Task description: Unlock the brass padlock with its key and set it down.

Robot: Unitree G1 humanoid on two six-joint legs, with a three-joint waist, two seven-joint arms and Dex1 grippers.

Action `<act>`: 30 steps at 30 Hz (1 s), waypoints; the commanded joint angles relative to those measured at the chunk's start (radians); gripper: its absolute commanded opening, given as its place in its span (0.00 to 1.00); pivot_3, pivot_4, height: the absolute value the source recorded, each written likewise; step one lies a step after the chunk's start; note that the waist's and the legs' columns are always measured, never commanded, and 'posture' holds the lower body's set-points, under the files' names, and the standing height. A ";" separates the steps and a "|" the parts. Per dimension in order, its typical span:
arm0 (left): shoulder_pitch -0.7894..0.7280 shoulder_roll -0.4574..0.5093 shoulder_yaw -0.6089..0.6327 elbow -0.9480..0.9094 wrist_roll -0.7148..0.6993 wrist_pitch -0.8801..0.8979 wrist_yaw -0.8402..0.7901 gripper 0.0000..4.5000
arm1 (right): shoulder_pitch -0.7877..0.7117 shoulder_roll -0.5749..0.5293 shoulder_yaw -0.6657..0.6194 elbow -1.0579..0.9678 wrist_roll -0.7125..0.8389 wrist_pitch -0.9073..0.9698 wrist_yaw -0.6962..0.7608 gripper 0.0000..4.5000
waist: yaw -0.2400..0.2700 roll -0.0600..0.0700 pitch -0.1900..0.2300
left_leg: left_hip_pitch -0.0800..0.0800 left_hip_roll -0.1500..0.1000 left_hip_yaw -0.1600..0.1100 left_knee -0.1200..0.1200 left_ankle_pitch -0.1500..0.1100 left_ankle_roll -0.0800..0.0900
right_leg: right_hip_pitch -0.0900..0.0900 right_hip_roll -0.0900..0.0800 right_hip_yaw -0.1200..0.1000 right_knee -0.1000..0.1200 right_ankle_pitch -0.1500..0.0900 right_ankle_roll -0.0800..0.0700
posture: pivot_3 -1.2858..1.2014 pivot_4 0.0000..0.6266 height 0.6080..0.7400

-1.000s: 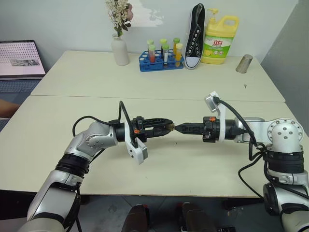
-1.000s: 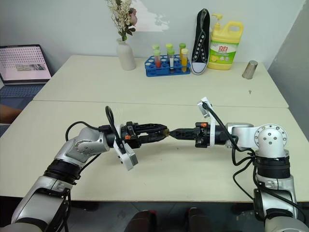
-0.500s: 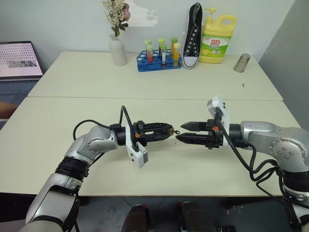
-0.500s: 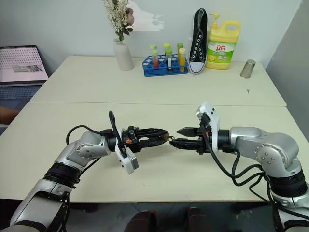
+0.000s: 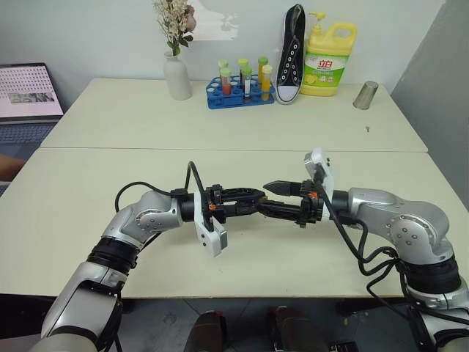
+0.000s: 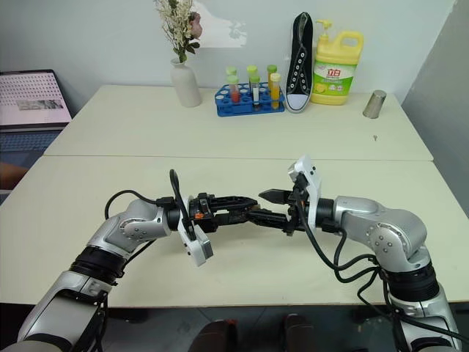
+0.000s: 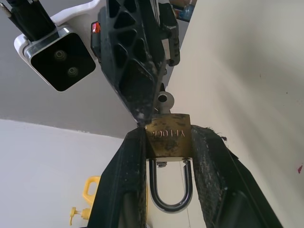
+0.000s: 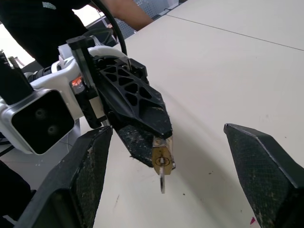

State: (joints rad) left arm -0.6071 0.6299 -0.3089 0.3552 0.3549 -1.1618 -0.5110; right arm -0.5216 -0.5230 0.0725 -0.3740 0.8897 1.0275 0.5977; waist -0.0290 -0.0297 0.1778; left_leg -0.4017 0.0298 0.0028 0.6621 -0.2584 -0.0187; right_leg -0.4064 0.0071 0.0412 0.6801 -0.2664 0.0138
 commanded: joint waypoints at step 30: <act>0.028 0.030 -0.005 -0.060 -0.083 0.057 -0.013 0.66 | -0.037 0.021 -0.002 0.016 -0.041 -0.019 0.079 0.03 | 0.000 0.000 0.000 | 0.000 0.000 -0.001 0.000 0.000 0.000 | 0.000 0.000 0.000 0.000 0.000 0.000 | 0.52 0.24 1.00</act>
State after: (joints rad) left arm -0.5807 0.6500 -0.3135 0.3276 0.3113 -1.1033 -0.5177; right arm -0.5331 -0.5043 0.0810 -0.3457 0.8452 1.0282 0.6573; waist -0.0292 -0.0297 0.1778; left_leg -0.4017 0.0300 0.0023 0.6620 -0.2584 -0.0188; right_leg -0.4064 0.0071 0.0411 0.6802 -0.2664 0.0138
